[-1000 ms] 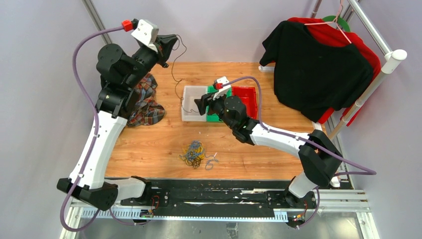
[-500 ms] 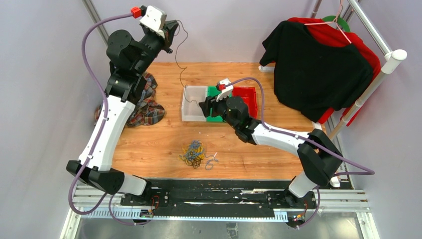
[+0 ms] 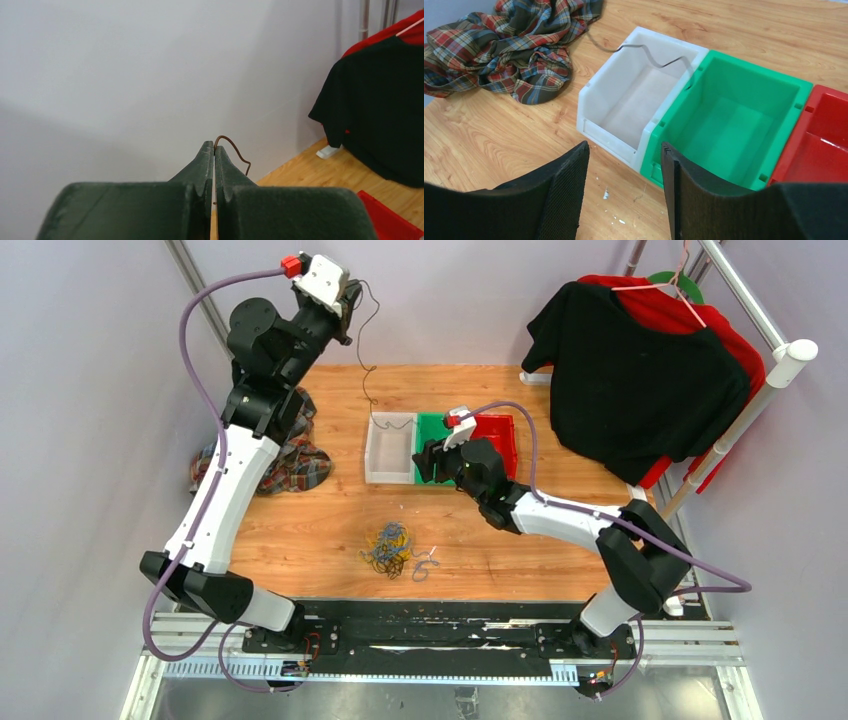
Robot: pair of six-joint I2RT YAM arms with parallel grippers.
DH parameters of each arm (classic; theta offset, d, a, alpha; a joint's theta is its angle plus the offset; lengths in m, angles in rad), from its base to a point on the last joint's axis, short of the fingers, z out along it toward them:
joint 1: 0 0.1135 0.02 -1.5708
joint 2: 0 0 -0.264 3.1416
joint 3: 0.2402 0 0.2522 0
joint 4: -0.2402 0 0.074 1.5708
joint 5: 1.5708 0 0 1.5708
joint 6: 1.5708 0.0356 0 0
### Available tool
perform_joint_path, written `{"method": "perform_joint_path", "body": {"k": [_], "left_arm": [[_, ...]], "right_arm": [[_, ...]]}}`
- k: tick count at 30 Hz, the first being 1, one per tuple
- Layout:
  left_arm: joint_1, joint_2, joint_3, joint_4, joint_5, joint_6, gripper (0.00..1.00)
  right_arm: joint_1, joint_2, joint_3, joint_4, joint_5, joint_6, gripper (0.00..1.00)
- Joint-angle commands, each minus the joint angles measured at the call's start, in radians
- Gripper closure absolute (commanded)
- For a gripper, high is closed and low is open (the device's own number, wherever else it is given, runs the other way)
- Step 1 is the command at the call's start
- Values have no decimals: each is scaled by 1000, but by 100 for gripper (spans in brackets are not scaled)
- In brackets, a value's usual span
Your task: Untangle the cables
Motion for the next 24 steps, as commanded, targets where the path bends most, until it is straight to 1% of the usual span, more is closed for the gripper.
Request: {"method": "perform_joint_path", "body": {"k": [1, 6, 14, 19, 24], "left_arm": [[-11, -4, -2, 25, -27, 64, 100], [-17, 3, -25, -7, -30, 80, 100], [-56, 12, -142, -35, -43, 125, 100], [-84, 62, -148, -95, -42, 104, 100], [-94, 115, -119, -115, -51, 117, 100]], "right_arm": [[-30, -39, -27, 1, 1, 26, 46], [-43, -53, -47, -3, 1, 31, 47], [-60, -98, -87, -13, 5, 35, 48], [-68, -132, -128, -3, 17, 46, 48], [-74, -151, -148, -4, 26, 49, 49]]}}
